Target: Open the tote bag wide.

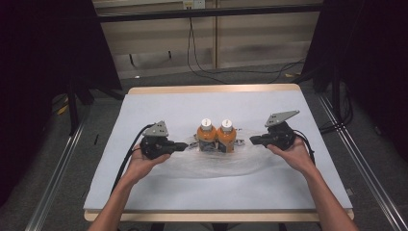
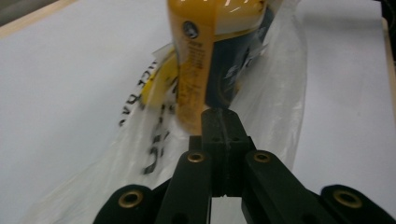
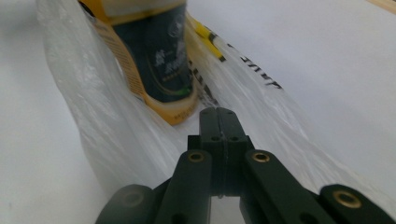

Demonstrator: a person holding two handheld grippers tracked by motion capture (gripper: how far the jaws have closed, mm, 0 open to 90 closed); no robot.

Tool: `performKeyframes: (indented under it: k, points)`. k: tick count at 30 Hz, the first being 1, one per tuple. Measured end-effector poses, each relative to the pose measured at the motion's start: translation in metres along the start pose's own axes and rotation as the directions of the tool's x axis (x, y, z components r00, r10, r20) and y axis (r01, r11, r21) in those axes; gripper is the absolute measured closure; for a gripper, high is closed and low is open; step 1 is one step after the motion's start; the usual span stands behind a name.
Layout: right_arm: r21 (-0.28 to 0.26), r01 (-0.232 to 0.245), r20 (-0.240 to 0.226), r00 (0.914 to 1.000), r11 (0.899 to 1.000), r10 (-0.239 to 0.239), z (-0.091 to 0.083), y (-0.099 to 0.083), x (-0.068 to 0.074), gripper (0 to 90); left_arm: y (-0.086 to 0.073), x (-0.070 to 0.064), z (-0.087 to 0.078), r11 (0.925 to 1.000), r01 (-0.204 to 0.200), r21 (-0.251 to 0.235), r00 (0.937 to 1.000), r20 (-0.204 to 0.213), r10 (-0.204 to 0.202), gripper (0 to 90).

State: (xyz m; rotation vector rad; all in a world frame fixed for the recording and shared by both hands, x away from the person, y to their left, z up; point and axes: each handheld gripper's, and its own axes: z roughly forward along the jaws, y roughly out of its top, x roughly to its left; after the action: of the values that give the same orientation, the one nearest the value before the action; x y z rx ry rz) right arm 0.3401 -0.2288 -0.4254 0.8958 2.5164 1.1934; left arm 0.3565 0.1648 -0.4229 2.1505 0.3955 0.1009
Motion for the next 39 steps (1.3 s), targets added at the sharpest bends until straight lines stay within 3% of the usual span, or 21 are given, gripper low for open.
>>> performKeyframes:
  k: [5,9,16,17,25,30,32,39]
  points:
    - [-0.008,0.007,-0.017,0.9998,1.000,-0.007,0.005,0.005,0.004,90.0,0.005,-0.011,0.016,0.9995,-0.030,0.010,0.9986,0.043,0.029,90.0]
    - [-0.011,0.005,-0.025,0.9997,1.000,-0.005,0.008,0.008,0.005,90.0,0.009,-0.014,0.024,0.9999,-0.013,-0.007,0.9981,0.061,0.014,90.0]
    - [-0.024,0.014,-0.038,0.9992,1.000,-0.015,0.015,0.018,0.005,90.0,0.021,-0.024,0.041,0.9987,-0.003,-0.051,0.9975,0.071,0.006,90.0]
    - [-0.025,0.013,-0.045,0.9989,1.000,-0.014,0.017,0.020,0.006,90.0,0.023,-0.025,0.043,0.9989,-0.018,-0.043,0.9976,0.067,0.020,90.0]
    - [0.000,0.020,-0.064,0.9977,1.000,-0.020,0.037,0.031,0.003,90.0,0.032,-0.029,0.059,0.9975,-0.005,-0.071,0.9989,0.045,0.008,90.0]
    - [0.013,0.009,-0.077,0.9970,1.000,-0.008,0.046,0.031,-0.004,90.0,0.033,-0.032,0.074,0.9987,-0.023,-0.046,0.9991,0.035,0.024,90.0]
    - [0.016,0.004,-0.081,0.9967,1.000,-0.002,0.051,0.030,-0.006,90.0,0.030,-0.034,0.081,0.9992,-0.038,-0.009,0.9993,0.000,0.038,90.0]
    - [0.045,-0.017,-0.089,0.9958,0.999,0.021,0.068,0.025,-0.009,90.0,0.016,-0.031,0.092,0.9979,-0.027,0.059,0.9996,-0.008,0.027,90.0]
